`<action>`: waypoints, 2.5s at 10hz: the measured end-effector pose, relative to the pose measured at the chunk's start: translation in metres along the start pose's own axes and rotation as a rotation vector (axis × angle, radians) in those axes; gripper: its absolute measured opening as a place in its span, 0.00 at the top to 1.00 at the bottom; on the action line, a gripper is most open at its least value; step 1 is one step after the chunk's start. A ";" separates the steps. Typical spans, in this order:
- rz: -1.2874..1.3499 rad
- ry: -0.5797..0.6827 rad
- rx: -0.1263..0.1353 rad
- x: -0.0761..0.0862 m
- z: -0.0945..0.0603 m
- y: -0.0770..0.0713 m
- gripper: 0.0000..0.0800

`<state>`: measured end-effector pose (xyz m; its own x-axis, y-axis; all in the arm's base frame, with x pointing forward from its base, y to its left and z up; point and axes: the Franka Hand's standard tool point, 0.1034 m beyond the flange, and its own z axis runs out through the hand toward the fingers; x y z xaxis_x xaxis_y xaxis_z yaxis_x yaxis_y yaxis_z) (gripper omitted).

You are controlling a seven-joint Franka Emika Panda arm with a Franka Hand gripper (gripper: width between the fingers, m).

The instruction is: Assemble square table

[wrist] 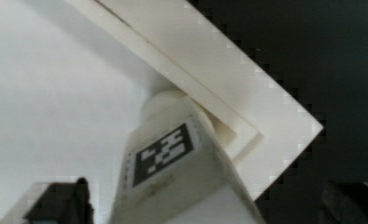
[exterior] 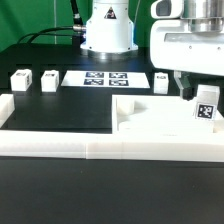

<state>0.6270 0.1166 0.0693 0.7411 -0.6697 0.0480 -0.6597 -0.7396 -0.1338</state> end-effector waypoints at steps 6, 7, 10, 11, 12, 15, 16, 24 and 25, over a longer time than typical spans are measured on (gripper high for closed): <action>-0.017 0.011 -0.014 0.005 0.001 0.005 0.52; 0.041 0.018 -0.022 0.009 0.000 0.010 0.59; 0.166 0.036 -0.034 0.019 0.000 0.017 0.59; 0.212 0.039 -0.040 0.020 0.000 0.020 0.59; 0.238 0.041 -0.044 0.022 0.000 0.022 0.59; 0.234 0.043 -0.047 0.023 -0.001 0.024 0.59; 0.234 0.043 -0.046 0.023 0.000 0.024 0.59; 0.234 0.044 -0.046 0.023 0.000 0.024 0.19; 0.234 0.044 -0.046 0.023 0.000 0.024 0.19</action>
Offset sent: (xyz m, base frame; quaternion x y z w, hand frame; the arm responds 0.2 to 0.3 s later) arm 0.0000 0.0000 0.0000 0.0000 0.0000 0.0000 1.0000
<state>0.6284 0.0838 0.0677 0.5620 -0.8247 0.0639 -0.8185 -0.5656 -0.1008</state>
